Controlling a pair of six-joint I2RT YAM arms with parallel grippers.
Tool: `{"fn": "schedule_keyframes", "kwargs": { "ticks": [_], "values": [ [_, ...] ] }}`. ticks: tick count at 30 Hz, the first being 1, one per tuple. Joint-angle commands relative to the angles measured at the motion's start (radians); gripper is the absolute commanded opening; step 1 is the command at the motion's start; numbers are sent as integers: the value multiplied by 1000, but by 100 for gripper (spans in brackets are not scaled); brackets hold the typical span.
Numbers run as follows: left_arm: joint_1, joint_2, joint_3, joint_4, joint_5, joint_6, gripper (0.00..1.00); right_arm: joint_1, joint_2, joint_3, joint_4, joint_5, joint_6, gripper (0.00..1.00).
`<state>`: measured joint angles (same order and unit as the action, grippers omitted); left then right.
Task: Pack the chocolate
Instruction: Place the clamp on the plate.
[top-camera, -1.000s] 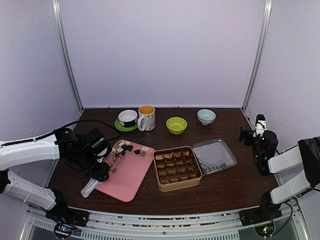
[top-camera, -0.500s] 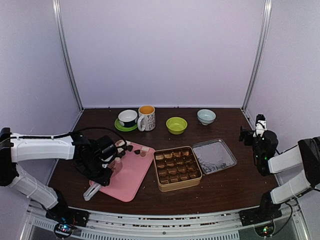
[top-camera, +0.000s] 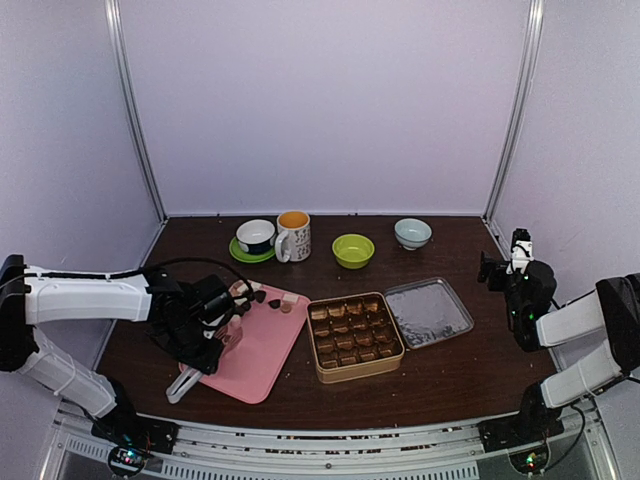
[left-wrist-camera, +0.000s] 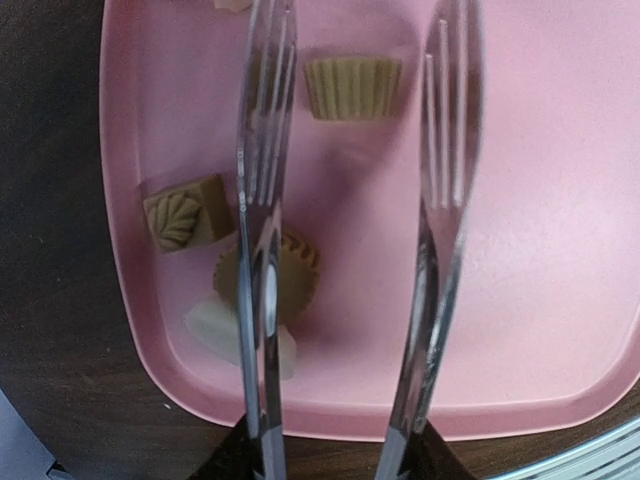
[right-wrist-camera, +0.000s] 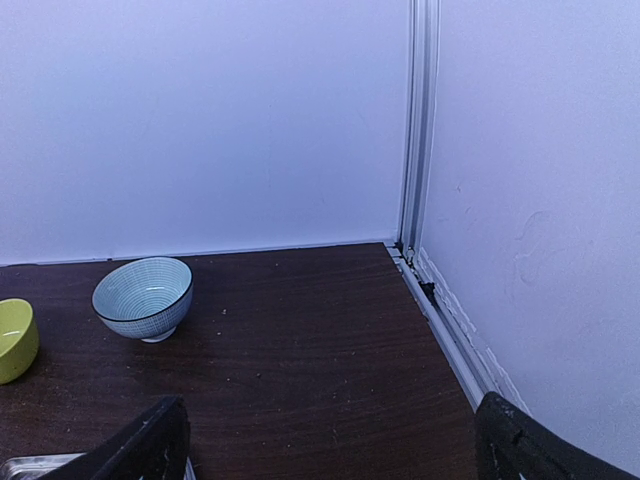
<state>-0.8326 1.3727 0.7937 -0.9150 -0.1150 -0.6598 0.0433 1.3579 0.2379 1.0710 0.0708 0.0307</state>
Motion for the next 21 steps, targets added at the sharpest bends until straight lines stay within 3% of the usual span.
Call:
{"fn": "schedule_keyframes", "kwargs": {
  "ticks": [1,21],
  "values": [
    [6,-12,1,-4,-5,-10,41,-6,1,10,23,-6,2,100],
    [-10,-85,149,-64,48,47,31,-6,2,10,23,-5,2,100]
  ]
}}
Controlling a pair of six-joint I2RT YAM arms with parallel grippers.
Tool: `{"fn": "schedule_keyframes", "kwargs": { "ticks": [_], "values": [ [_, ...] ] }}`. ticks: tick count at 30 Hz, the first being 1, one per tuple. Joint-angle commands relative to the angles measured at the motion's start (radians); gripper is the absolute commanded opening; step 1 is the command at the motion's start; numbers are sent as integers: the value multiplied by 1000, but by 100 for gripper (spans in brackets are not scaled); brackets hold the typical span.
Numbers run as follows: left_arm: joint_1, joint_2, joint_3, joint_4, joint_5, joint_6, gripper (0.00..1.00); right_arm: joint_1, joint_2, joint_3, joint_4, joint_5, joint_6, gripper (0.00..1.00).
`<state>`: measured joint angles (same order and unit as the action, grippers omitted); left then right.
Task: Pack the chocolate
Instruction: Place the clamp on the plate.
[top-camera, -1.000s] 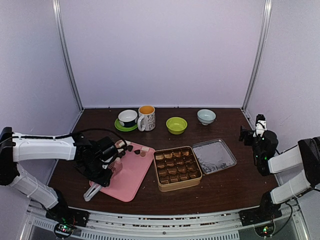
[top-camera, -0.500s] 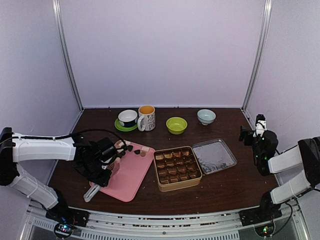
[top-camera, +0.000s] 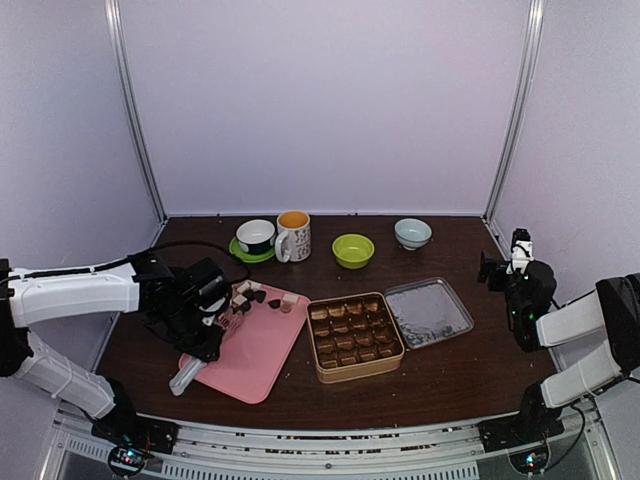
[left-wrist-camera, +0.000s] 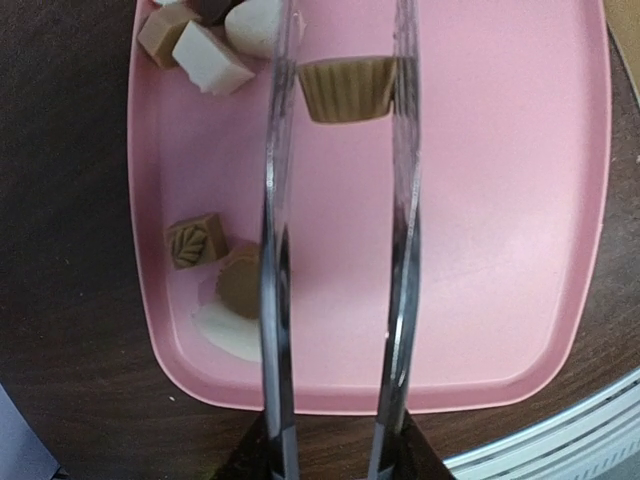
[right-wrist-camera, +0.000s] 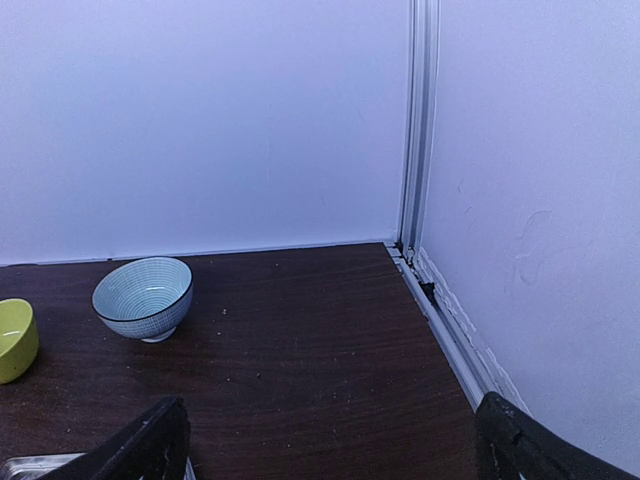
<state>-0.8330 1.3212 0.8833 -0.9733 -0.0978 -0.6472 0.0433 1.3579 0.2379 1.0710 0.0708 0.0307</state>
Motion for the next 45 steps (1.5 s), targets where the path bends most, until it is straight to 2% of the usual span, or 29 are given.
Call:
{"fn": "schedule_keyframes", "kwargs": {
  "ticks": [1,11,21,32,45],
  "values": [
    [-14,-39,71,2,41,41,30,-6,2,10,23,-5,2,100],
    [-40,-92,103,145,170,93,28,-6,1,11,23,-4,2,100],
    [-84,-99,94,363,285,113,28,-6,1,11,23,-5,3,100],
    [-86,29,111,500,314,143,27,-6,1,10,23,-5,2,100],
    [-85,206,162,560,243,175,27,-6,1,10,23,-4,2,100]
  ]
}}
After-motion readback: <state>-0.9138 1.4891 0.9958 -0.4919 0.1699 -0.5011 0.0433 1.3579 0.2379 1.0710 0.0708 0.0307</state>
